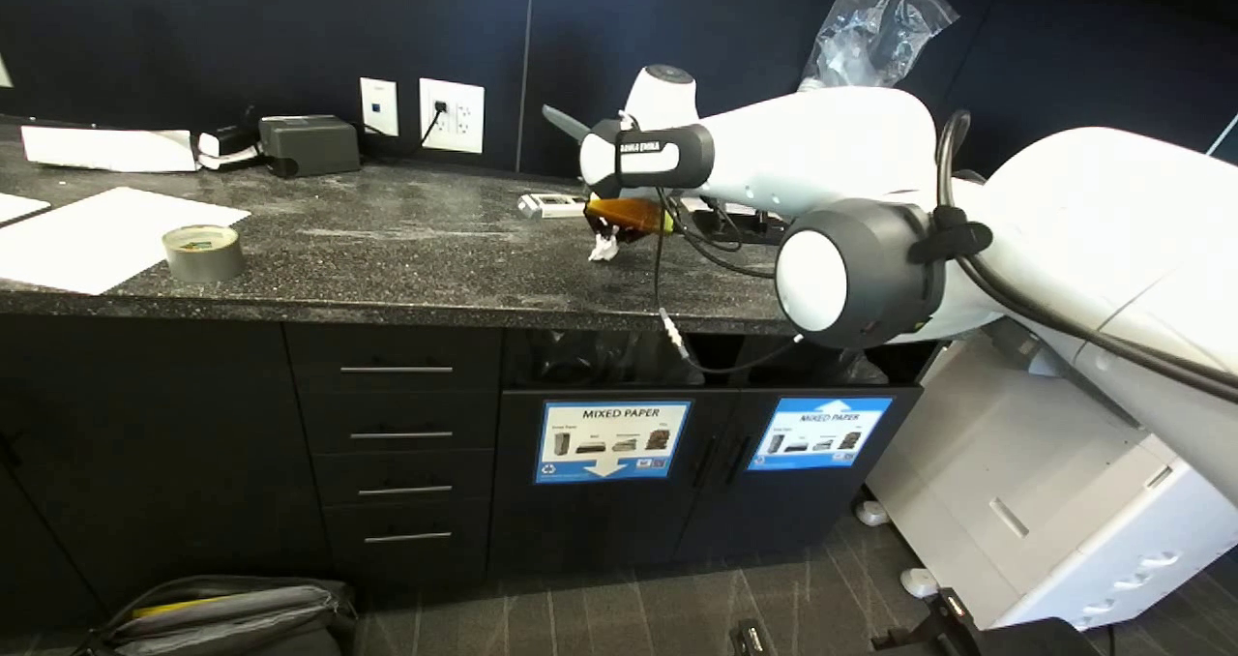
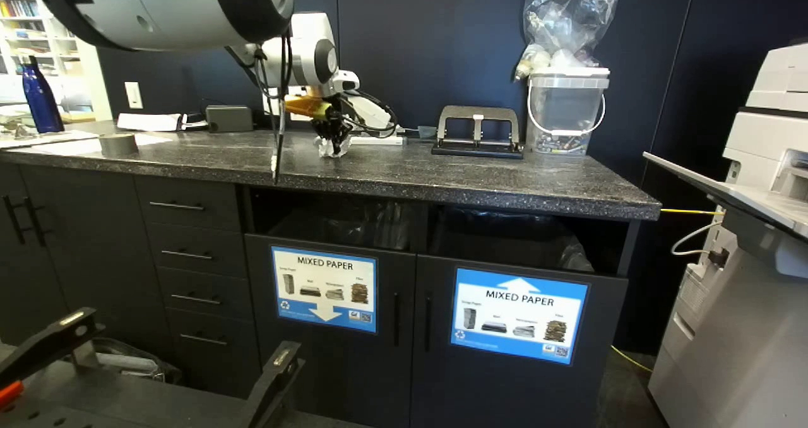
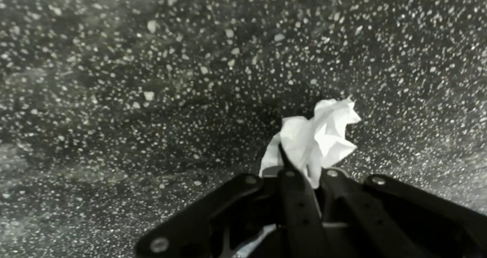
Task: Put the tissues inside the rubbish bin.
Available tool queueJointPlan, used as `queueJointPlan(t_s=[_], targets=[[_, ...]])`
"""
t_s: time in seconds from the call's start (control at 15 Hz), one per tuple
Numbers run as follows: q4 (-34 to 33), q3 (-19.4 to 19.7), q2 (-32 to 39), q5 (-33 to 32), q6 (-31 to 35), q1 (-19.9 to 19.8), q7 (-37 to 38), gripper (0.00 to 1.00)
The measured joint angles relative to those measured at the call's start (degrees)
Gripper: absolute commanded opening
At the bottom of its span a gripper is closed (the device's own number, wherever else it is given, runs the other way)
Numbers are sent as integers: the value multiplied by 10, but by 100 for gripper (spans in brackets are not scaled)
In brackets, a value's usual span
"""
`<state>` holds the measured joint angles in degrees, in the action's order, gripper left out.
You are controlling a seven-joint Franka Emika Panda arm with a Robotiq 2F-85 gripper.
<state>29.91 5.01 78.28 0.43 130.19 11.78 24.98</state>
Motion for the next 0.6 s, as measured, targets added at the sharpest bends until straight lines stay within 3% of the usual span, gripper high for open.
queueJointPlan(t_s=[0.6], targets=[[24, -89, -31, 25, -98, -40, -244, 6]])
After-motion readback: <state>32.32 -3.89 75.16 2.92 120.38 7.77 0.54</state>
